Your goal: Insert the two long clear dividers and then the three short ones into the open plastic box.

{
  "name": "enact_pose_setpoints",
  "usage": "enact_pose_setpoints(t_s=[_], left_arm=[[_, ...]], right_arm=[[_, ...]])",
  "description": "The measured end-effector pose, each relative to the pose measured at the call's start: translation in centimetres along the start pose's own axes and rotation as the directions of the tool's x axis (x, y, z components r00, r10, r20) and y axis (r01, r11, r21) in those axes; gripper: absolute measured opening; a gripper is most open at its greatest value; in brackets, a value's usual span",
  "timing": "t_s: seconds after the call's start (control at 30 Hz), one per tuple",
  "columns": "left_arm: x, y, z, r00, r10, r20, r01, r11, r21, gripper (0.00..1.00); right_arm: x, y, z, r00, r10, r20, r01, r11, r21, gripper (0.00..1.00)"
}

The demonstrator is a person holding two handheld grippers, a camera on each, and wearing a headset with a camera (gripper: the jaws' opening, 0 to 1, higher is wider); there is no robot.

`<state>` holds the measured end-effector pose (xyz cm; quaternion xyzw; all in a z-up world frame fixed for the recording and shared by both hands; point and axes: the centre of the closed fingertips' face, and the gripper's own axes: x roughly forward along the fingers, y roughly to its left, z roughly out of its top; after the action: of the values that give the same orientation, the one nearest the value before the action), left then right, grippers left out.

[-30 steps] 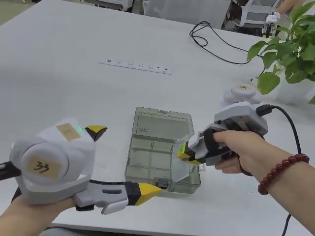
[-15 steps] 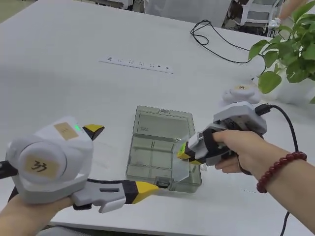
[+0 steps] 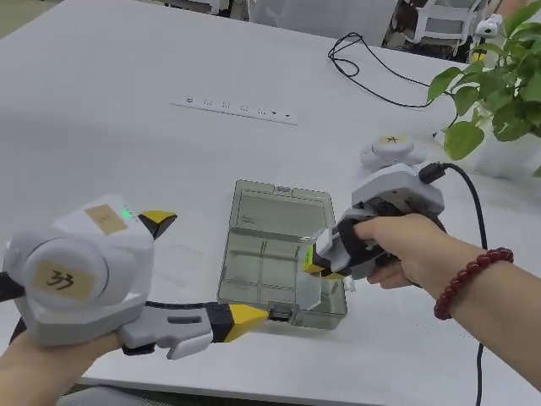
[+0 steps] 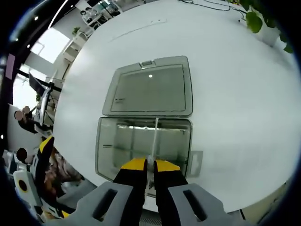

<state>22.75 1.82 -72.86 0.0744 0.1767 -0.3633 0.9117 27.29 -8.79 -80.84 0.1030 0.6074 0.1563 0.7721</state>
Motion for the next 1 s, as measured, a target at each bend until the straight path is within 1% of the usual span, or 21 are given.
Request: enact_pose_setpoints(t_s=[0.1, 0.3, 0.5, 0.87, 0.93, 1.0], left_arm=[[-0.07, 0.04, 0.04, 1.0000, 0.001, 0.002, -0.001, 1.000, -0.004, 0.96], [-0.13, 0.12, 0.07, 1.0000, 0.005, -0.001, -0.005, 1.000, 0.001, 0.96], [-0.09, -0.05, 0.07, 1.0000, 0.001, -0.003, -0.001, 1.000, 0.001, 0.95], [-0.03, -0.35, 0.24, 1.0000, -0.007, -0.004, 0.007, 1.000, 0.005, 0.95], [-0.05, -0.33, 0.21, 1.0000, -0.007, -0.006, 0.007, 1.000, 0.005, 0.95], [-0.07, -0.32, 0.23, 1.0000, -0.007, -0.003, 0.007, 1.000, 0.002, 0.95]], right_arm=[[0.09, -0.10, 0.31, 0.9998, -0.015, -0.010, 0.014, 0.999, -0.033, 0.07], [0.02, -0.37, 0.53, 0.9995, -0.011, -0.029, 0.010, 0.999, -0.035, 0.07], [-0.06, -0.47, 0.70, 0.9992, -0.010, -0.040, 0.008, 0.999, -0.039, 0.07], [-0.10, -0.59, 0.70, 0.9986, -0.021, -0.049, 0.018, 0.998, -0.057, 0.07], [-0.12, -0.64, 0.71, 0.9985, -0.015, -0.052, 0.013, 0.999, -0.045, 0.07], [-0.09, -0.75, 0.62, 0.9985, -0.022, -0.051, 0.020, 0.999, -0.047, 0.07]])
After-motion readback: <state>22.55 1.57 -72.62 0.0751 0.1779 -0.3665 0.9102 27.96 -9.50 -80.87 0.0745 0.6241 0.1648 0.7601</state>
